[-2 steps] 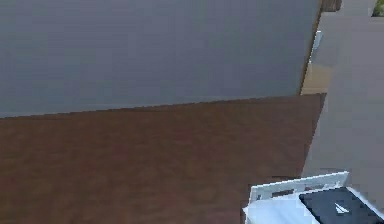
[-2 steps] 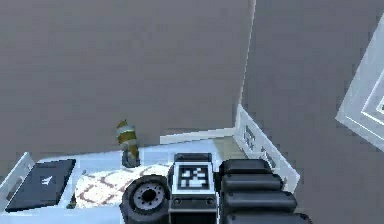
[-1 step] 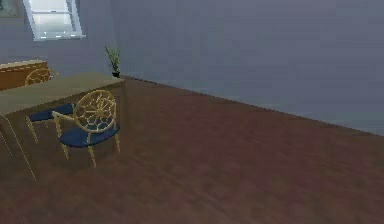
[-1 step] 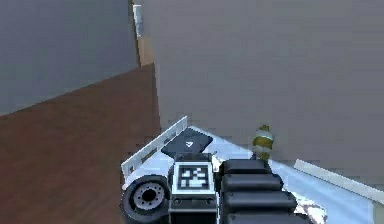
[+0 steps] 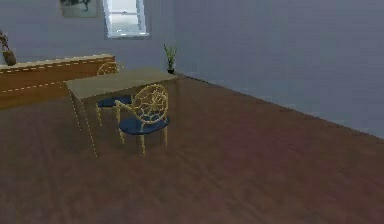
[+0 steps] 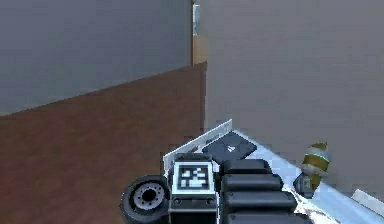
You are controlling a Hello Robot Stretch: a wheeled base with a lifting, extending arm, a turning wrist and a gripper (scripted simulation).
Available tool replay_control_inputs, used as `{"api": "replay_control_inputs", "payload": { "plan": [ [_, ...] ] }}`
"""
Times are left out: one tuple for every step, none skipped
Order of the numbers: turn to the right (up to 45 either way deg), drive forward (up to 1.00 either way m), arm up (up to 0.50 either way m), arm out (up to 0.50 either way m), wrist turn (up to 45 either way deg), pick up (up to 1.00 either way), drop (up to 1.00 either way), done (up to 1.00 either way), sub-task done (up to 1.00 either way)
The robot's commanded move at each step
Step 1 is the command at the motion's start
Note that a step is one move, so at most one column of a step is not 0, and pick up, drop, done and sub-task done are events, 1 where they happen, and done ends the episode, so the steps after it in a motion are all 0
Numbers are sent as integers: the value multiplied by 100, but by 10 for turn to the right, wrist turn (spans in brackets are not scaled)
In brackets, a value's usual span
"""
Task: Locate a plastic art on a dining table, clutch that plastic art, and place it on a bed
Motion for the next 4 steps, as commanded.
{"api": "replay_control_inputs", "payload": {
  "plan": [
    [450,0,0,0,0,0,0,0,0],
    [360,0,0,0,0,0,0,0,0],
    [-450,0,0,0,0,0,0,0,0],
    [-240,0,0,0,0,0,0,0,0]
  ]
}}
